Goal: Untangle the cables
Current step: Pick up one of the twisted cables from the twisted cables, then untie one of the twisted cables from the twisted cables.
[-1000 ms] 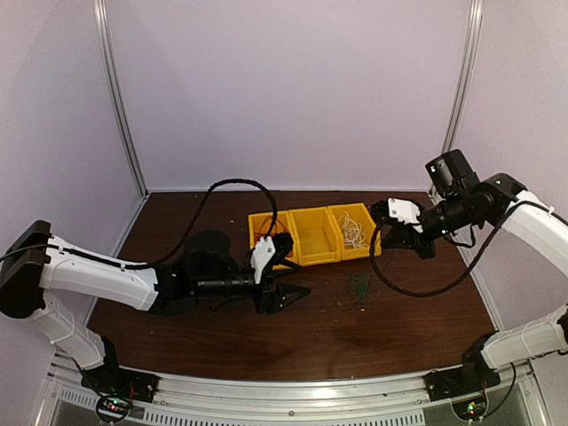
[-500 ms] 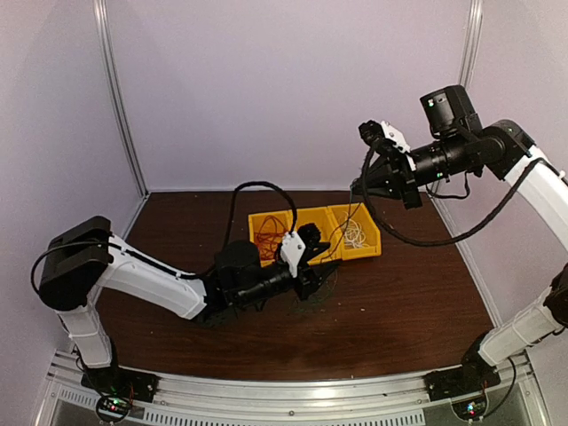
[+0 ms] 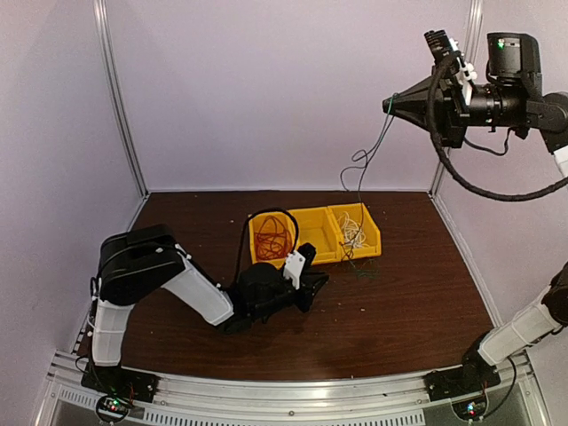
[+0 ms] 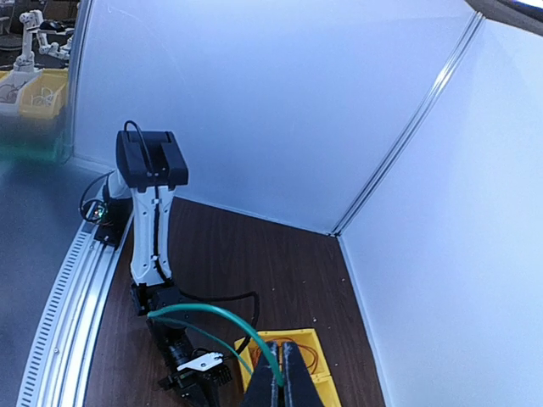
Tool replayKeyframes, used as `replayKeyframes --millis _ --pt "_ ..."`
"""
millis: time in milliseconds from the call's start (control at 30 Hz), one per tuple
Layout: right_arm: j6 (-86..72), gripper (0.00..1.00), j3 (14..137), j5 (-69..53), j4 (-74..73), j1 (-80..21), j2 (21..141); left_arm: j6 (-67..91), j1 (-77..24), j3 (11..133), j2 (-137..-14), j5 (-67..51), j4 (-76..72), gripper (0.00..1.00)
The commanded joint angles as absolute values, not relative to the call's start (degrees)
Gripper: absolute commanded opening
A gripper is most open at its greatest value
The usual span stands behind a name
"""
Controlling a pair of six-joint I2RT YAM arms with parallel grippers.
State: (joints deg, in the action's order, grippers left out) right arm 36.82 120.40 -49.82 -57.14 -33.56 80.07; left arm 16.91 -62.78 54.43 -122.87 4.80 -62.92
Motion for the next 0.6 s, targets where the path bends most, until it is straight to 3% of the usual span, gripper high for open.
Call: replayKeyframes --millis 0,200,400,533,567 --pt "34.4 0.0 126.2 -51.8 -55.2 -31.2 79.7 21.3 -63.0 53.8 -123.5 3.0 -65.9 0.13" --pt "32.1 0.0 126.5 -53.0 -54.0 -30.3 79.8 23.2 -63.2 45.4 -118.9 2.9 -73.8 0.15" --pt "29.6 0.0 111.7 -49.0 -46.0 -30.3 75.2 19.6 -65.9 37.6 -108.1 1.1 -76.7 0.5" --pt "29.0 0.0 104.5 -48.3 -44.0 -30.2 72.7 18.0 -68.6 42.3 -105.1 -2.0 -66.2 0.64" --pt "28.7 0.0 103.2 -48.6 -43.4 -30.3 72.3 17.6 -69.2 43.4 -105.0 -2.7 -65.6 0.78"
